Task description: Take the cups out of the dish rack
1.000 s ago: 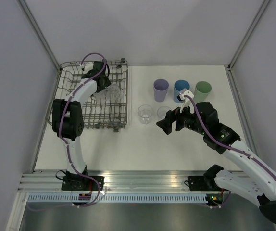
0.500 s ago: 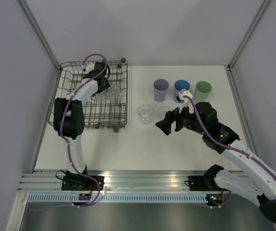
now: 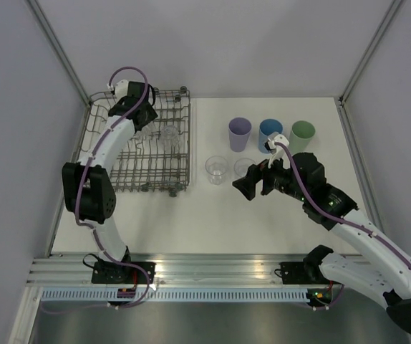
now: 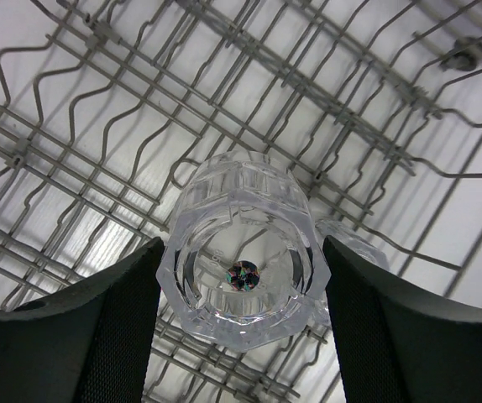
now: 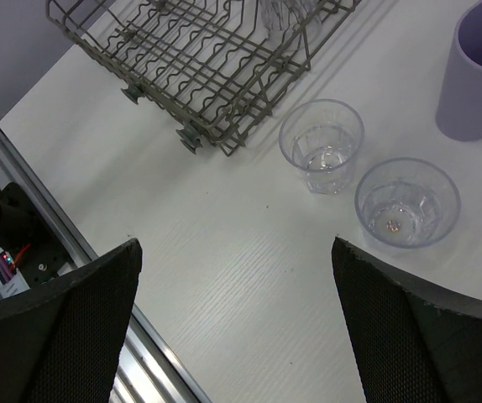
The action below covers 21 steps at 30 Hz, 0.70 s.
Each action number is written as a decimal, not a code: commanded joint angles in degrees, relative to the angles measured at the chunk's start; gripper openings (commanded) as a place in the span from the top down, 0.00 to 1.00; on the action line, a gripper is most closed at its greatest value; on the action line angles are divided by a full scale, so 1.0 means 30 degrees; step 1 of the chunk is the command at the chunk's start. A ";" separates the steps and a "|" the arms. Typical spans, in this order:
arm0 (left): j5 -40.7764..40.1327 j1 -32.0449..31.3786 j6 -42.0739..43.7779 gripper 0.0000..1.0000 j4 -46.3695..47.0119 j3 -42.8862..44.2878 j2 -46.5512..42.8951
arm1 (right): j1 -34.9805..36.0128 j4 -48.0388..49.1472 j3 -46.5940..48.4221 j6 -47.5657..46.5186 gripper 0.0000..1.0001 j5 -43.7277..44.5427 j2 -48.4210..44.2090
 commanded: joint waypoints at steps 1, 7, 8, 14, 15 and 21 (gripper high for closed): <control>-0.0258 0.0021 0.0653 0.98 -0.0050 -0.0143 -0.2784 | -0.0078 0.0675 0.0156 0.0253 0.02 0.0895 -0.0624; 0.3977 0.0021 0.0830 0.98 0.0389 -0.1490 -0.6908 | -0.0078 0.2342 -0.0808 0.2098 0.02 0.1777 -0.1852; 0.4862 0.0021 0.0771 0.98 0.0912 -0.2044 -0.7383 | -0.0078 0.3245 -0.1275 0.2362 0.02 0.1689 -0.2030; 1.2827 -0.0008 -0.0546 0.98 0.4013 -0.4823 -1.0662 | -0.0078 0.5886 -0.1865 0.4207 0.02 -0.1147 -0.2120; 1.3970 -0.0009 -0.1331 0.98 0.5183 -0.5238 -1.0959 | -0.0078 0.6587 -0.1923 0.4384 0.02 -0.1356 -0.2177; 2.1152 -0.0301 -0.5604 0.98 1.1336 -0.9193 -1.2687 | -0.0078 0.7885 -0.1867 0.7107 0.06 -0.0922 -0.2443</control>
